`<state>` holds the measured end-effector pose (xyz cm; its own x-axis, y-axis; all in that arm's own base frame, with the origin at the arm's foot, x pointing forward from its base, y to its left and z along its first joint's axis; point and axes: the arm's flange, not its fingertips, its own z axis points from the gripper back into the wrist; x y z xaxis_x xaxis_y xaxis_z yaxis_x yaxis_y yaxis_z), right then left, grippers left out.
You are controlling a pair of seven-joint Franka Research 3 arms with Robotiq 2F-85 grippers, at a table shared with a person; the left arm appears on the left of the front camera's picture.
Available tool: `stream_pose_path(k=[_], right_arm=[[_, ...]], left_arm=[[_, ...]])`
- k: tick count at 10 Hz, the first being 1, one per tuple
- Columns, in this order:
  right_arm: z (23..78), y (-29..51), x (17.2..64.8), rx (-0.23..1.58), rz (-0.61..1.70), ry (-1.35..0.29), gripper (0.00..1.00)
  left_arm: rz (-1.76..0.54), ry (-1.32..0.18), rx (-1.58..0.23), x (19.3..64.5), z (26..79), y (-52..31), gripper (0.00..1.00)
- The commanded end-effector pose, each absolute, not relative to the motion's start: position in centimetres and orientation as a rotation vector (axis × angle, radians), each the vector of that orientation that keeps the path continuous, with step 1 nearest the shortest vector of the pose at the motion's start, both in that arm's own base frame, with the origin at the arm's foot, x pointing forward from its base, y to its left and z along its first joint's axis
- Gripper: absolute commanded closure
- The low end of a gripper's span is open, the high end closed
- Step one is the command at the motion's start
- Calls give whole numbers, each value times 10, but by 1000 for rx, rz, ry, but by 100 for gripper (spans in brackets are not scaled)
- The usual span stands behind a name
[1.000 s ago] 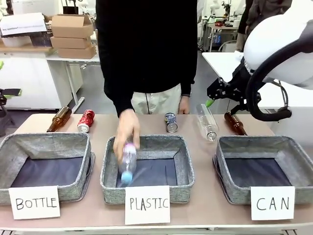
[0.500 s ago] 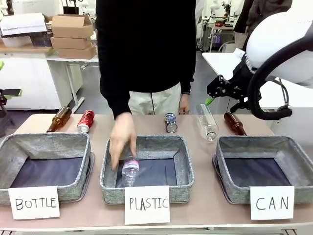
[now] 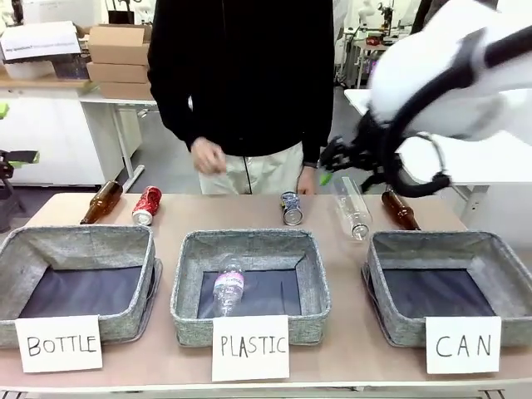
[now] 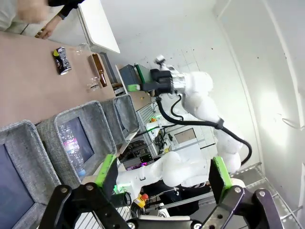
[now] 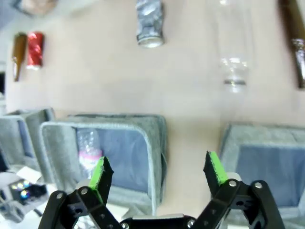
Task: Sort the can waste into the basket.
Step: Pick up the can waste from the table and place it in the right Fabric basket.
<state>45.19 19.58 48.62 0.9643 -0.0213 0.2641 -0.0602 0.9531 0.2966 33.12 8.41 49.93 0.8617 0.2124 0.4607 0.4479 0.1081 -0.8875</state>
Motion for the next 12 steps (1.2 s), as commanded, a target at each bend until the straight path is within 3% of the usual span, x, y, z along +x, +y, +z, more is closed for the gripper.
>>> stream_pose_path(k=[1, 4, 7, 12], right_arm=[[459, 242, 549, 175, 50, -205, 0], [385, 279, 624, 114, 61, -144, 0], [335, 285, 636, 42, 47, -237, 0], [306, 287, 649, 52, 42, -208, 0]], left_arm=[[-205, -579, -1491, 331, 501, 84, 0], [-205, -579, -1491, 331, 501, 84, 0], [-205, -579, -1491, 331, 501, 84, 0], [-205, -579, -1491, 331, 501, 84, 0]])
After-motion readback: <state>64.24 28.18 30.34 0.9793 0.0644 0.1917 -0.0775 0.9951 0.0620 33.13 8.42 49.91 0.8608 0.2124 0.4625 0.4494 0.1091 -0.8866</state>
